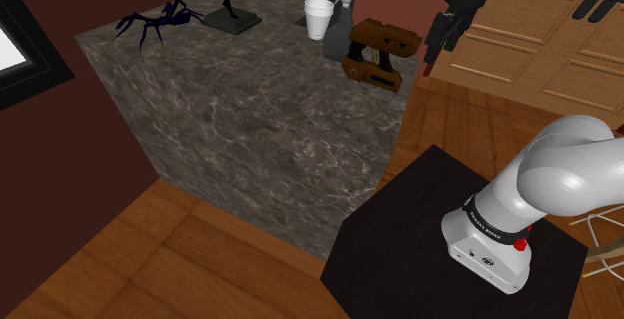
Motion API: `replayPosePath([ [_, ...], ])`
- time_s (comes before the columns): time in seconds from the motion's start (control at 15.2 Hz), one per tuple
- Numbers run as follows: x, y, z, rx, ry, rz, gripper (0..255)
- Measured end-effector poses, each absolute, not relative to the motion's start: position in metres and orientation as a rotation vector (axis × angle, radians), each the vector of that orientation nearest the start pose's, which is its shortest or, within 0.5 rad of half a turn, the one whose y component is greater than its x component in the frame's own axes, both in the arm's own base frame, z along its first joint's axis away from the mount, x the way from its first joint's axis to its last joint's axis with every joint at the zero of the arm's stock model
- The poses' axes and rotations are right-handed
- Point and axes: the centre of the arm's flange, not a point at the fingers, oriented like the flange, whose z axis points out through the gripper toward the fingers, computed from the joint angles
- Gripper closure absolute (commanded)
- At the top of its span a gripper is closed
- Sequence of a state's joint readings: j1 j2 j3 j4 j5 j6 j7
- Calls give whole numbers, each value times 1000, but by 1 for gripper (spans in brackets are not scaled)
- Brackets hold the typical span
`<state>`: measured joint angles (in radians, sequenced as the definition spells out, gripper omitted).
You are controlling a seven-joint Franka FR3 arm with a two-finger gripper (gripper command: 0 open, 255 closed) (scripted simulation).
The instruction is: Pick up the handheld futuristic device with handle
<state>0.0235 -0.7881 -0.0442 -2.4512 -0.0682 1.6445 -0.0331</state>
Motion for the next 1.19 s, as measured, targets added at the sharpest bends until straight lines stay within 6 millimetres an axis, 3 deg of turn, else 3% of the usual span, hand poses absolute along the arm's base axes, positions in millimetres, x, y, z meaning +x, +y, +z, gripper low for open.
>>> replayPosePath([
  [0.26, 331, -34, 552, -3165, -97, 24, 0],
  [1.19, 496, -120, 540, -3070, -410, -29, 0],
])
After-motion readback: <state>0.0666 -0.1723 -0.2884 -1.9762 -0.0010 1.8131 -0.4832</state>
